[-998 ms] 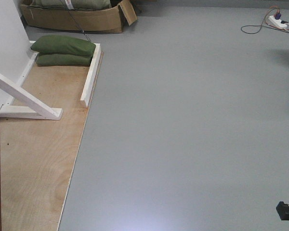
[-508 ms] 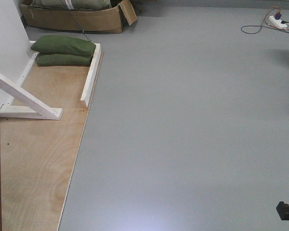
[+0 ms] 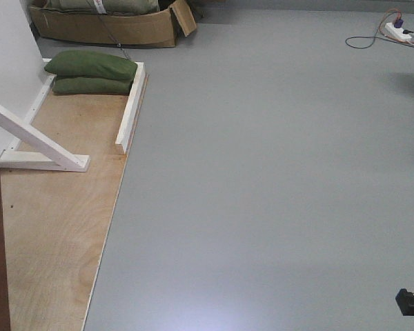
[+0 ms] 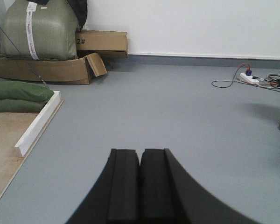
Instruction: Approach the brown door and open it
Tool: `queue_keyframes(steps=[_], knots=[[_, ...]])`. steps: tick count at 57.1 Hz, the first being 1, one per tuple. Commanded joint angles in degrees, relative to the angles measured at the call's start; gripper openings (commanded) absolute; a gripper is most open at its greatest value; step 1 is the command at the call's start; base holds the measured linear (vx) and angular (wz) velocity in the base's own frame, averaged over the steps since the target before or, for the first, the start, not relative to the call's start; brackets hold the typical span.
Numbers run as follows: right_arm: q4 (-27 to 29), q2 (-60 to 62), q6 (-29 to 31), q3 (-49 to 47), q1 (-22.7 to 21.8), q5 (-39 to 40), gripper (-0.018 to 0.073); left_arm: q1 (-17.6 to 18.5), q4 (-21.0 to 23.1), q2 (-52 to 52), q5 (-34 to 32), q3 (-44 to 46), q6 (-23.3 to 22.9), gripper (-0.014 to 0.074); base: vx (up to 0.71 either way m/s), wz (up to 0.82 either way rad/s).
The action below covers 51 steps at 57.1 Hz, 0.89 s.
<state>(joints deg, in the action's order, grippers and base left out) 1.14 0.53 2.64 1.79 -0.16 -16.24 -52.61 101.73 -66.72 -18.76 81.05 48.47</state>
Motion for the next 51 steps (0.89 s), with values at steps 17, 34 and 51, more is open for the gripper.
queue_keyframes(steps=[17, 34, 51], knots=[[-0.35, 0.83, 0.31, 0.29, -0.1, 4.73, 0.0, 1.11, -0.05, 3.8, 13.56, 1.7, 0.09, -0.0003, 0.0, 0.0], [-0.35, 0.83, 0.31, 0.29, -0.1, 4.73, 0.0, 1.1, -0.05, 3.8, 22.06, 1.7, -0.29, -0.0003, 0.0, 0.0], [-0.35, 0.83, 0.31, 0.29, -0.1, 4.73, 0.0, 1.1, -0.05, 6.26, 27.63, 1.7, -0.29, -0.0003, 0.0, 0.0]])
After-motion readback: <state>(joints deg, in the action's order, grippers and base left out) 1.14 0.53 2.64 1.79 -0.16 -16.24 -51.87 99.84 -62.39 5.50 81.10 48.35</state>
